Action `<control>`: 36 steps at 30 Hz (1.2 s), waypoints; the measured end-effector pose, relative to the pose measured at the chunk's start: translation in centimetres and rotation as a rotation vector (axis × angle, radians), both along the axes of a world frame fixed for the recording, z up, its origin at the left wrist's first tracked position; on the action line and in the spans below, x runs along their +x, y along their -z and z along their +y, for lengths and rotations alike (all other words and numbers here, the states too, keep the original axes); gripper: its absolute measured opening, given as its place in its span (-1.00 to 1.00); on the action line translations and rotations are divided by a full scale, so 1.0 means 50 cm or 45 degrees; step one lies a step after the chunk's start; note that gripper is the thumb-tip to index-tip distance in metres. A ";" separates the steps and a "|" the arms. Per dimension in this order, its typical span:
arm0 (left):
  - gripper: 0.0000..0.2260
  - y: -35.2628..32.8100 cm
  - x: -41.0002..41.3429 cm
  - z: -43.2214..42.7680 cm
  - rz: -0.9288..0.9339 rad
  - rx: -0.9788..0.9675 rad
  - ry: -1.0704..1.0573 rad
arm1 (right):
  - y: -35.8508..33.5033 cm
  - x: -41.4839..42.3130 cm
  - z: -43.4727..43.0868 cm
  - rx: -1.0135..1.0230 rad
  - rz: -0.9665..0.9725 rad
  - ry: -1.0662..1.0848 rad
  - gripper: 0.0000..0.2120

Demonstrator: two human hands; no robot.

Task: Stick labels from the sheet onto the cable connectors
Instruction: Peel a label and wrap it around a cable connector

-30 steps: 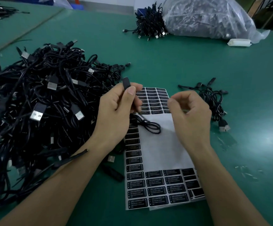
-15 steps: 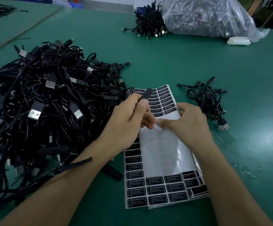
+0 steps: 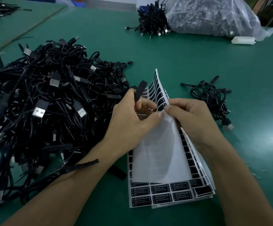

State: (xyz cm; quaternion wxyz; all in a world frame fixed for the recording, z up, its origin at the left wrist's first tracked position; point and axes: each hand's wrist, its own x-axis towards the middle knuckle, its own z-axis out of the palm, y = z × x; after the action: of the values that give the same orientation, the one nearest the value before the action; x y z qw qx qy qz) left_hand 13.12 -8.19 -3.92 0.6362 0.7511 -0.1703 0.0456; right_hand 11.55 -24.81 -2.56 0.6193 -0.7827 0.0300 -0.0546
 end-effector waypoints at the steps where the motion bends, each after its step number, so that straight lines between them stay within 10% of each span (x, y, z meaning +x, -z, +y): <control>1: -0.62 0.000 0.000 -0.001 -0.005 -0.002 -0.012 | -0.001 0.001 0.000 0.031 -0.007 -0.044 -0.72; 18: -0.68 0.009 0.011 -0.005 -0.066 0.028 -0.160 | 0.002 -0.002 0.010 0.286 0.037 -0.047 -0.76; 36: -0.61 0.007 0.014 -0.001 -0.049 0.097 -0.214 | 0.005 -0.006 0.023 -0.023 -0.106 -0.087 -0.78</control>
State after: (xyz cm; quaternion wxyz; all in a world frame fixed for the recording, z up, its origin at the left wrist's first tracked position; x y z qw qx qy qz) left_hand 13.84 -8.22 -4.27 0.5977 0.7854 -0.1203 0.1068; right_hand 11.25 -23.67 -2.80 0.6144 -0.7858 -0.0231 -0.0662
